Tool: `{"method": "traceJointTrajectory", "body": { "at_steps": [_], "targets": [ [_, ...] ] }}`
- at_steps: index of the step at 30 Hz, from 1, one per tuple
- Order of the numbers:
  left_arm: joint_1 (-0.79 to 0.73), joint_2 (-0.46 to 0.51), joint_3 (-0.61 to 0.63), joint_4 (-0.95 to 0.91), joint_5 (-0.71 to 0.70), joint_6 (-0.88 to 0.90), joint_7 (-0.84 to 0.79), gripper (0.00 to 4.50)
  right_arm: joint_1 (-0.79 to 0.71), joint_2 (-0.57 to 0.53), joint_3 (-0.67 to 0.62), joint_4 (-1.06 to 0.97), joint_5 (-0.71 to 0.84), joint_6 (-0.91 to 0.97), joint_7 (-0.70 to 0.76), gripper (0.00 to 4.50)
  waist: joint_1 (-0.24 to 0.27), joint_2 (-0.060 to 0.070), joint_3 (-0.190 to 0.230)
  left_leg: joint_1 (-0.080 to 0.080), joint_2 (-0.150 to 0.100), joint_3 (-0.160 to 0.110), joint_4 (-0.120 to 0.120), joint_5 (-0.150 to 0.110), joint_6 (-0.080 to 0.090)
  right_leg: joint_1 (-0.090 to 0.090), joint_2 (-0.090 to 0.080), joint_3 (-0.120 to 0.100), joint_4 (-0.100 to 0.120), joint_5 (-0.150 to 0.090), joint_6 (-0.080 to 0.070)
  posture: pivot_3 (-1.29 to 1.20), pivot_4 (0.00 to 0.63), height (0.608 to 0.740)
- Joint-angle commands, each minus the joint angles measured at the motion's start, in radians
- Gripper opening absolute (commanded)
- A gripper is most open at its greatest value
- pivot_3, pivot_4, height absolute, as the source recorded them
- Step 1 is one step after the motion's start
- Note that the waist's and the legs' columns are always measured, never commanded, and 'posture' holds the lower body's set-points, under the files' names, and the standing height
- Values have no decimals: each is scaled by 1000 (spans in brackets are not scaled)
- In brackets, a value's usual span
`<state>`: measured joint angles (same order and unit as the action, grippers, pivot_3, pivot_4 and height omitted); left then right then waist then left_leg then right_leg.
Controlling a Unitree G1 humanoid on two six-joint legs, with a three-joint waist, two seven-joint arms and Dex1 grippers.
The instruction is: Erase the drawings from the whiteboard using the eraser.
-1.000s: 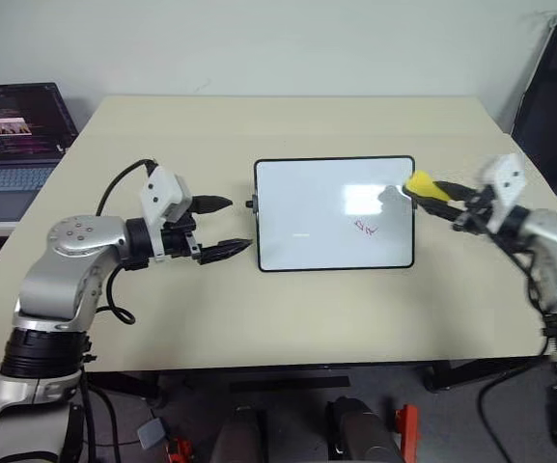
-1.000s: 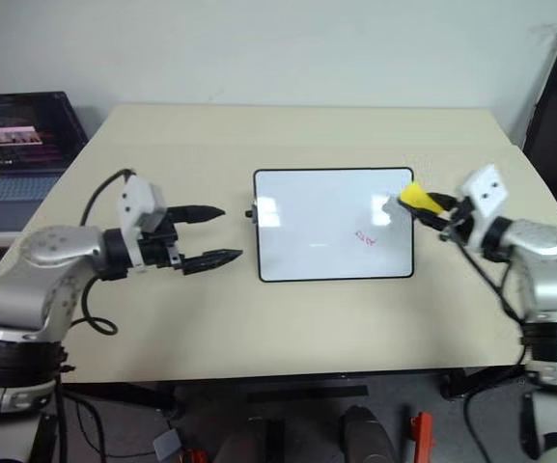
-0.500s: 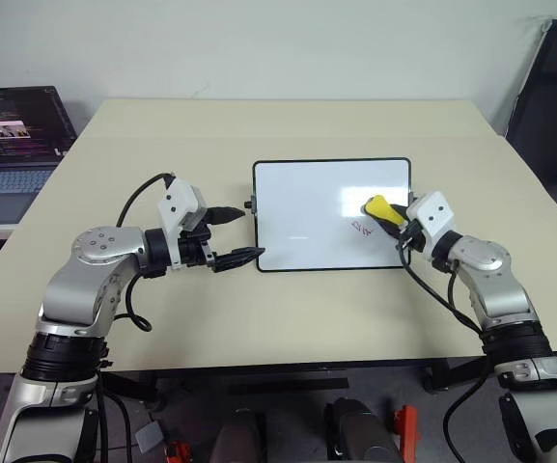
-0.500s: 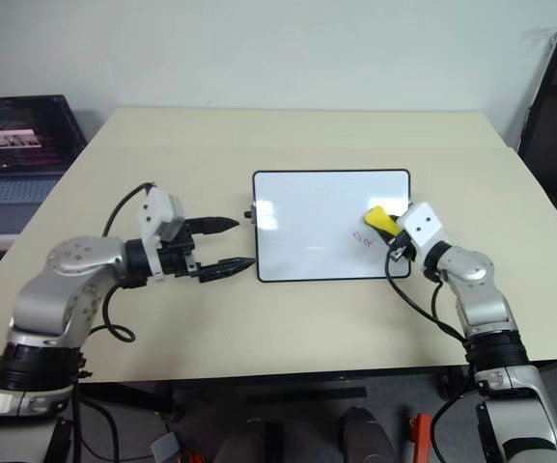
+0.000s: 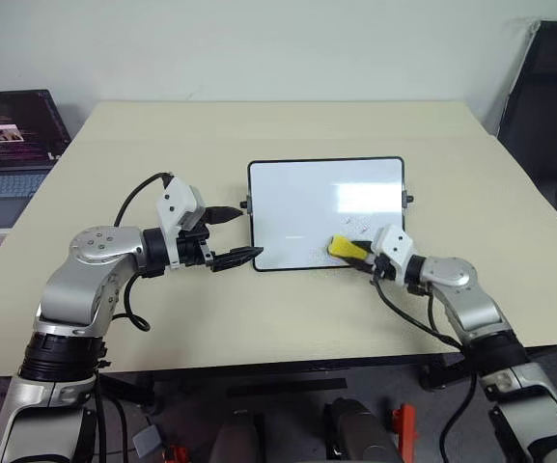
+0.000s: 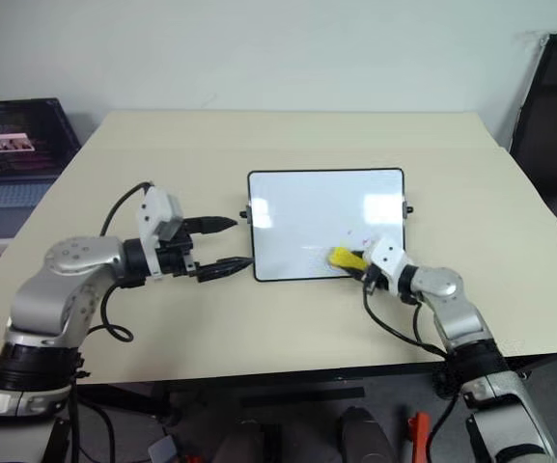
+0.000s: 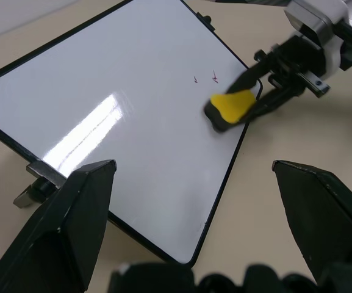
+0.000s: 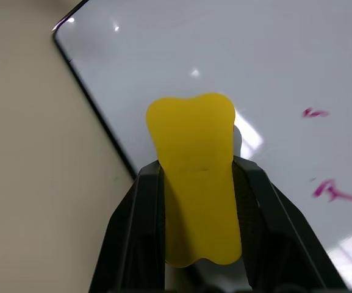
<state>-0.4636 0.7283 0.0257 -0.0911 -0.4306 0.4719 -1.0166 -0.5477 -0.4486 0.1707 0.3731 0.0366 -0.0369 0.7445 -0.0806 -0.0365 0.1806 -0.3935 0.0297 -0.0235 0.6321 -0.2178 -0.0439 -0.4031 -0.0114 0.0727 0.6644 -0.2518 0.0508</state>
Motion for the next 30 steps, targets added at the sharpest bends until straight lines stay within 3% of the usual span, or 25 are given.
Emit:
{"method": "traceJointTrajectory", "body": {
  "at_steps": [1,8,18,22,25,30],
  "targets": [
    [-11,6,13,-35,-2,-13,-1,4500,-53,-29,-71,122,-66,-5,-154,1144,0,0,0,0,0,0,0,1,1,0,0,0,0,0,-1,0,150,740],
    [-15,-5,4,-28,2,-18,0,4500,-60,-44,-59,167,-103,-11,-187,1144,1,-2,-1,0,0,0,1,1,2,2,0,0,-1,0,-2,0,150,740],
    [-8,3,11,-37,-2,-10,-2,4500,133,-138,11,-25,-52,110,105,1143,1,-5,-3,2,0,-1,2,1,1,5,0,0,-2,-1,-3,0,150,740],
    [-6,4,13,-40,-4,-8,-3,4500,155,-159,-10,-91,-19,170,144,1143,-4,-5,-3,14,0,0,1,1,1,15,-1,0,-4,-2,-5,0,150,740],
    [-13,-1,7,-32,0,-11,-2,4500,152,-155,-30,-121,3,199,150,1143,-3,-5,-3,14,0,-1,1,1,1,15,-1,0,-4,-2,-5,0,150,740],
    [-22,-1,8,-37,-6,-7,-4,4500,132,-157,-179,-291,214,364,181,1143,-2,-3,-1,11,0,0,-1,1,1,13,-1,0,-6,-2,-5,0,150,740]
  ]
}}
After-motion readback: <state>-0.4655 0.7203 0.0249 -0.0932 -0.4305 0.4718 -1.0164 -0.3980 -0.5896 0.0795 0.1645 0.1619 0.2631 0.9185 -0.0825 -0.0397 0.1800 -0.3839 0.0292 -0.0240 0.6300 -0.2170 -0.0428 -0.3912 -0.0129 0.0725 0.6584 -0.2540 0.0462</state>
